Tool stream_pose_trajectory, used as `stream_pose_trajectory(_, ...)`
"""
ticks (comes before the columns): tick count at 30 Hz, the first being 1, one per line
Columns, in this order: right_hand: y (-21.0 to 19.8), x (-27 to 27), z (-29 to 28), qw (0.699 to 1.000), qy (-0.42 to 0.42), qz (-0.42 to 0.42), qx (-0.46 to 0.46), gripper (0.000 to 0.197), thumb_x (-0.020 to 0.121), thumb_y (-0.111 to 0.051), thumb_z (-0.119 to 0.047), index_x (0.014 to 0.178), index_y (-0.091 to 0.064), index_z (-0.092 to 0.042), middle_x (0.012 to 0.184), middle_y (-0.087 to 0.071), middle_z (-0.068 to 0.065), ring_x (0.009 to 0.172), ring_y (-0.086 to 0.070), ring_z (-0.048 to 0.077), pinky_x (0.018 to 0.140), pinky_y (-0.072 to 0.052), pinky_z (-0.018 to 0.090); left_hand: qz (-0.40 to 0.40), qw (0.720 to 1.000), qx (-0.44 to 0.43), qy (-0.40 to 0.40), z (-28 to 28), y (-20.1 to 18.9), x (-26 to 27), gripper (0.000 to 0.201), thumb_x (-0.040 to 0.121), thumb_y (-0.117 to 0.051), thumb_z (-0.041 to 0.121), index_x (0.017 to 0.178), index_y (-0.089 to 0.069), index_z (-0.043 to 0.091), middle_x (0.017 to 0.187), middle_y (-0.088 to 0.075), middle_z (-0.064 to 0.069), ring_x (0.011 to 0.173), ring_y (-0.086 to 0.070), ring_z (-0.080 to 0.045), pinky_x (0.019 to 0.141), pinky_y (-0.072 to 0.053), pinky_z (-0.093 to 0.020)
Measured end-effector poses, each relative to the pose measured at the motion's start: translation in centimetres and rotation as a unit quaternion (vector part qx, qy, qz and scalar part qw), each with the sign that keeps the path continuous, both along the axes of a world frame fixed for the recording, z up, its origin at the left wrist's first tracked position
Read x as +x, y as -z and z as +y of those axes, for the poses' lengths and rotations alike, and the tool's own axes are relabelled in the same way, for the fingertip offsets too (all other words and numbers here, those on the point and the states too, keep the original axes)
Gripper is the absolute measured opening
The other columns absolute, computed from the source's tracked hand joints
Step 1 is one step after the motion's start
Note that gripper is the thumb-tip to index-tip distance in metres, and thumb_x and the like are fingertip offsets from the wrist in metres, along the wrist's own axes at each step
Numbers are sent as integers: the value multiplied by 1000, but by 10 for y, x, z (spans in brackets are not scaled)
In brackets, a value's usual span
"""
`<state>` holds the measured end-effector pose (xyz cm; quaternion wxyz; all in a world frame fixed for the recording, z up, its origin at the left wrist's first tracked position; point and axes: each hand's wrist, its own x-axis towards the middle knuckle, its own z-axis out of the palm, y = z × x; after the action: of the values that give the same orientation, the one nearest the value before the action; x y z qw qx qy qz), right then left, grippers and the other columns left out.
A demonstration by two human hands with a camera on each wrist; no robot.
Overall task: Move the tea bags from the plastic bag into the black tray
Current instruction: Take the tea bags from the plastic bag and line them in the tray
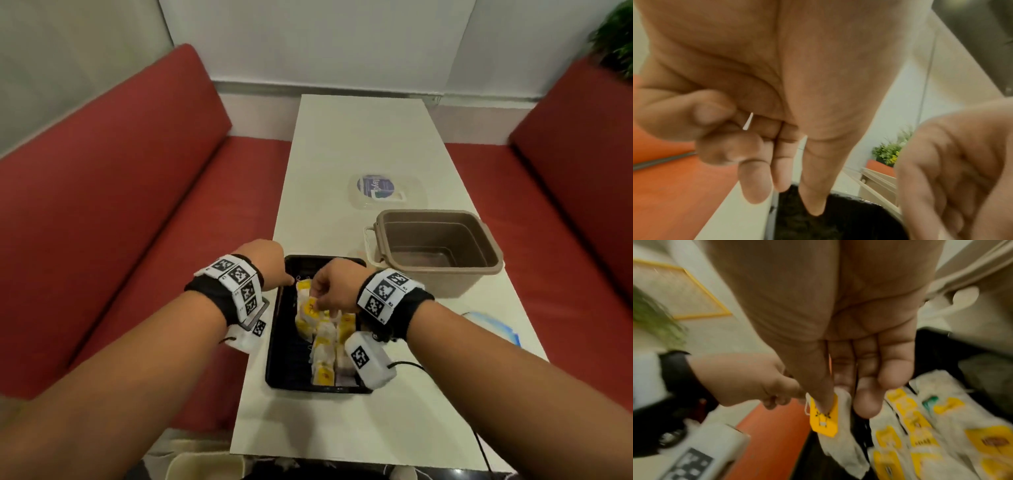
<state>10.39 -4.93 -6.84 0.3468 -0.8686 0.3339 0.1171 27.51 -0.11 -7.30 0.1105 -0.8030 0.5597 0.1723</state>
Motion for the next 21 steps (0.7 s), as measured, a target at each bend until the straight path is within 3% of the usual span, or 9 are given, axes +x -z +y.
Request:
stream_pose_trajectory(2,14,20,6,997,-36,60,27,13,85,-70,-10,98,-72,-7,68,-66,-2,58,-65,12,57,-54,23,30,999,5,-31,15,12,7,45,81,-66,56,100,-69,15,100,-70,-4,93,-65,-25,83,-56,-39)
stream_pose_trajectory(4,29,34,10,991,-62,114,28,7,85,-71,-11,92,-72,-11,74,-69,2,65,-69,16,68,-59,29,65,997,9,-51,30,24,8,53,84,-65,54,114,-65,11,111,-68,-7,101,-64,-26,88,-54,-40)
stream_pose_trajectory(6,44,45,11,986,-77,148,12,7,81,-73,-18,77,-68,-20,76,-72,0,73,-73,18,78,-61,36,110,992,7,-65,42,32,6,52,87,-65,50,118,-63,8,108,-69,-9,97,-67,-25,87,-55,-40)
stream_pose_trajectory(7,47,49,11,980,-92,174,-12,7,80,-74,-23,78,-68,-22,76,-71,-2,76,-73,19,80,-61,38,134,989,6,-69,47,34,4,48,88,-64,47,116,-64,7,102,-71,-9,90,-69,-23,83,-57,-39)
stream_pose_trajectory(10,57,58,12,950,-165,247,-93,37,81,-73,-38,109,-68,-15,93,-67,1,94,-66,24,86,-56,37,192,978,-4,-83,57,40,1,35,92,-60,41,110,-65,11,82,-75,-6,71,-72,-16,70,-58,-32)
stream_pose_trajectory(12,63,63,11,945,-158,273,-82,49,84,-70,-41,122,-63,-12,111,-69,7,105,-66,27,91,-55,42,212,973,-7,-95,60,41,1,32,94,-58,40,108,-66,13,81,-75,-6,66,-73,-13,61,-56,-27)
stream_pose_trajectory(15,69,72,12,927,-138,336,-92,73,81,-68,-52,137,-49,-8,125,-62,12,114,-62,32,96,-52,45,215,972,-3,-96,62,39,1,31,94,-58,40,106,-67,13,78,-75,-6,65,-72,-12,50,-47,-22)
stream_pose_trajectory(18,70,77,10,926,-131,329,-129,73,87,-64,-50,143,-40,-9,134,-52,12,123,-55,31,97,-49,38,214,972,2,-92,61,37,0,34,94,-58,40,108,-66,10,78,-74,-7,66,-73,-14,45,-47,-20)
stream_pose_trajectory(21,63,74,12,929,-140,316,-135,62,89,-65,-45,138,-48,-11,120,-55,11,116,-58,29,96,-50,37,207,974,9,-89,59,35,-2,36,94,-59,41,109,-67,9,80,-74,-8,70,-73,-17,45,-50,-22)
